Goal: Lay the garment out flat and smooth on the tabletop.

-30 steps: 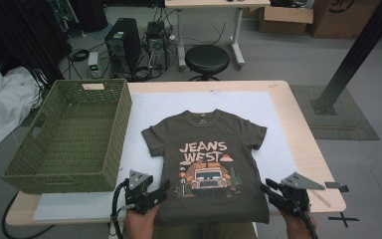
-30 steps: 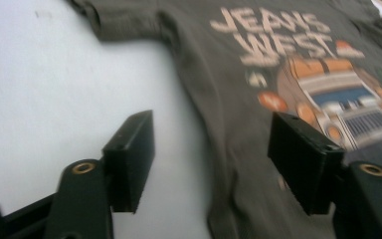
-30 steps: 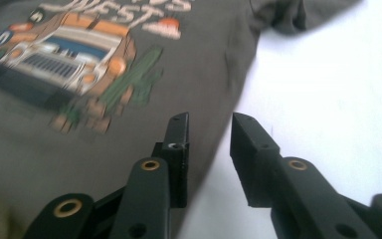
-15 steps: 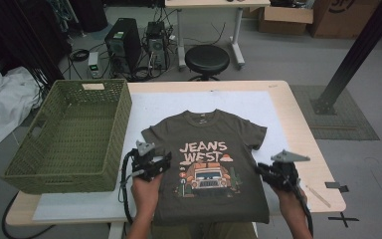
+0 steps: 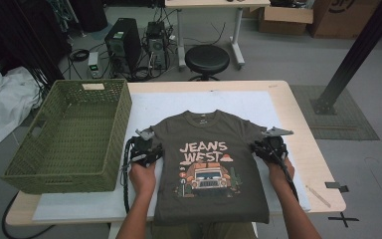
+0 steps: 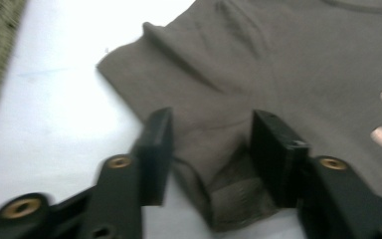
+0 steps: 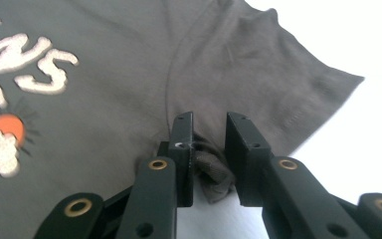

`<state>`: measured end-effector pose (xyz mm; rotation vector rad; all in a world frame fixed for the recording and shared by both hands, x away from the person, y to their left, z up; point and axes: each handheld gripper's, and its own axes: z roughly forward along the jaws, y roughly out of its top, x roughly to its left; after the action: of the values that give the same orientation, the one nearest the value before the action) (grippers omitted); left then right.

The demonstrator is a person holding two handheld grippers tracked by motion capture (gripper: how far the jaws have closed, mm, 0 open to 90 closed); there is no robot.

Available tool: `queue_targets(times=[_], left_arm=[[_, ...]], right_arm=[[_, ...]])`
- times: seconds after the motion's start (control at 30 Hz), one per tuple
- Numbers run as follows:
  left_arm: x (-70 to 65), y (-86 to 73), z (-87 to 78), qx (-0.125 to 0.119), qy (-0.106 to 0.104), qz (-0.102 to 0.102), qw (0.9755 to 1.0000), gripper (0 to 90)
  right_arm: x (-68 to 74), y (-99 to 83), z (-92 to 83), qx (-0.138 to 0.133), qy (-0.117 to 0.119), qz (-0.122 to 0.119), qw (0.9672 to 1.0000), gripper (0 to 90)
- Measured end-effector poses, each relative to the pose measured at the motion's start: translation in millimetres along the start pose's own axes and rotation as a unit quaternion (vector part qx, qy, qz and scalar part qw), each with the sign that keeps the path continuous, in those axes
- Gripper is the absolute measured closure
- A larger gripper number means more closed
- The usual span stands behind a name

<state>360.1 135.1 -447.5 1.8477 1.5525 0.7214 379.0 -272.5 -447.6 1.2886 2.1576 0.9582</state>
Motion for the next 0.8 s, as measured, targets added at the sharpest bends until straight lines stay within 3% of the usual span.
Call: queue_targets(times=[0.07, 0.17, 0.27, 0.3, 0.37, 0.47, 0.5, 0.57, 0.67, 0.73, 0.8], left_arm=[[2.4, -0.1, -0.3, 0.002, 0.007, -0.010, 0.9999, 60.5], [2.3, 1.1, 0.2, 0.005, 0.021, -0.007, 0.9997, 61.0], [3.7, 2.7, -0.5, 0.009, 0.025, -0.018, 0.9995, 56.2], [5.5, 3.0, -3.0, 0.006, 0.014, -0.028, 0.9995, 52.8], [6.9, 4.0, -12.0, -0.021, -0.005, -0.039, 0.9990, 39.6], [5.5, 8.8, -25.4, -0.050, -0.034, -0.047, 0.9970, 19.2], [3.9, 11.6, -31.4, -0.059, -0.056, -0.046, 0.9956, 14.2], [0.1, 15.7, -39.4, -0.067, -0.074, -0.039, 0.9942, 15.2], [-5.1, 22.1, -51.0, -0.078, -0.088, -0.029, 0.9927, 15.2], [-6.3, 24.9, -55.6, -0.083, -0.087, -0.029, 0.9923, 15.2], [-6.8, 26.8, -57.3, -0.082, -0.088, -0.033, 0.9922, 15.2]], right_arm=[[0.2, 0.2, -0.1, 0.001, -0.004, -0.007, 1.0000, 75.4], [0.6, 0.8, 0.8, -0.001, -0.022, -0.018, 0.9996, 70.2], [-7.7, -0.4, -1.4, -0.005, -0.014, 0.011, 0.9998, 61.4], [-8.9, -0.7, -3.1, -0.009, -0.011, 0.017, 0.9998, 59.8], [-13.6, -3.3, -15.8, -0.047, -0.009, 0.038, 0.9981, 53.9], [-21.0, -5.7, -30.4, -0.070, -0.023, 0.057, 0.9956, 37.2], [-22.8, -6.3, -33.6, -0.073, -0.025, 0.062, 0.9950, 32.2], [-26.8, -8.5, -41.9, -0.081, -0.029, 0.077, 0.9933, 22.6], [-33.2, -13.4, -55.5, -0.098, -0.030, 0.095, 0.9902, 16.6], [-36.0, -16.2, -62.9, -0.103, -0.034, 0.102, 0.9888, 15.4], [-38.0, -18.3, -68.2, -0.103, -0.030, 0.097, 0.9895, 15.4]])
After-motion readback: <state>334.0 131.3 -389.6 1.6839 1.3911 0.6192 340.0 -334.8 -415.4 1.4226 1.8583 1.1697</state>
